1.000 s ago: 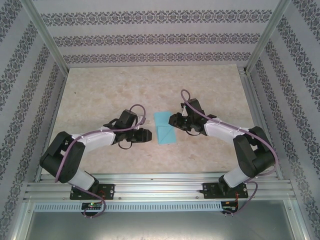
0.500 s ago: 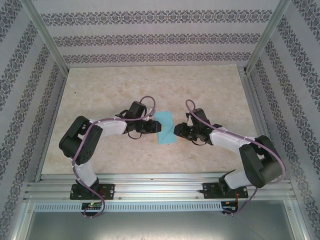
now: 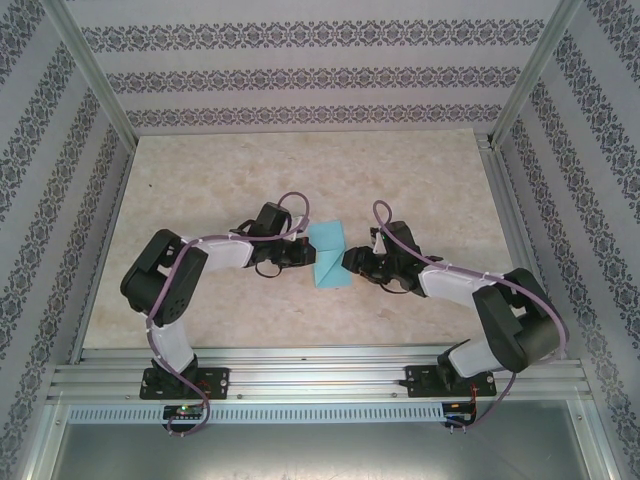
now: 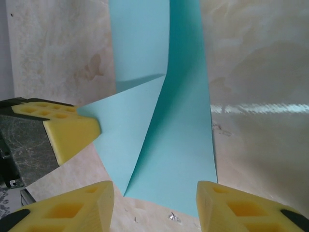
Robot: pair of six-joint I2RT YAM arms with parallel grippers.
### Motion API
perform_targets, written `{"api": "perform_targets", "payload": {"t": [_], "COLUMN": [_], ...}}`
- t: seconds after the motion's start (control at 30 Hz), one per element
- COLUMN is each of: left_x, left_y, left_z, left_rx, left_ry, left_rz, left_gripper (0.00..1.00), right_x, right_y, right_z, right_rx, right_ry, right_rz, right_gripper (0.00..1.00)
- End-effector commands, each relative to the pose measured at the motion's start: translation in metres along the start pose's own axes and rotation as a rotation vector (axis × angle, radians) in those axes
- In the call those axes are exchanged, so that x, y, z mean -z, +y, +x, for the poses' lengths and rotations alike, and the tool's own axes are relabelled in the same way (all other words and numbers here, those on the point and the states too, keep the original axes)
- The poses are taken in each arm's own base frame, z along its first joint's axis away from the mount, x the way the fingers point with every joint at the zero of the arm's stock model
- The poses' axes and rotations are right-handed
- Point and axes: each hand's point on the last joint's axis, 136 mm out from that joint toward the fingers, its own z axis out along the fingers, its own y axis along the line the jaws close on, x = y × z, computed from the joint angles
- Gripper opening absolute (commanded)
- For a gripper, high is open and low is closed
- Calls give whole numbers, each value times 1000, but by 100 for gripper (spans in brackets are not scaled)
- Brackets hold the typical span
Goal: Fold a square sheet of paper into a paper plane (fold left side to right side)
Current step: Turn over the paper at the center of the table.
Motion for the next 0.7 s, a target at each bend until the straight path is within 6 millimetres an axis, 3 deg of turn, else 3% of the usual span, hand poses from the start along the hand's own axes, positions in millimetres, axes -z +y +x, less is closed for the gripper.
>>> {"api": "perform_targets", "payload": {"t": [0.0, 0.43, 0.67], "left_x": [10, 9, 7], "left_y": [-8, -1, 1], "left_z": [-9, -8, -9], "left_rx": [-19, -9, -5], "left_ry": [-46, -48, -45], "left_rz": [42, 38, 34], "left_gripper": [5, 5, 11], "right_x": [-8, -46, -56], "right_y": [18, 31, 33], "right_z": [-12, -28, -26], "right_rx": [-20, -42, -43], "right_ry": [-26, -3, 21], "right_rz": [-100, -139, -137], "right_gripper": [49, 46, 30]}}
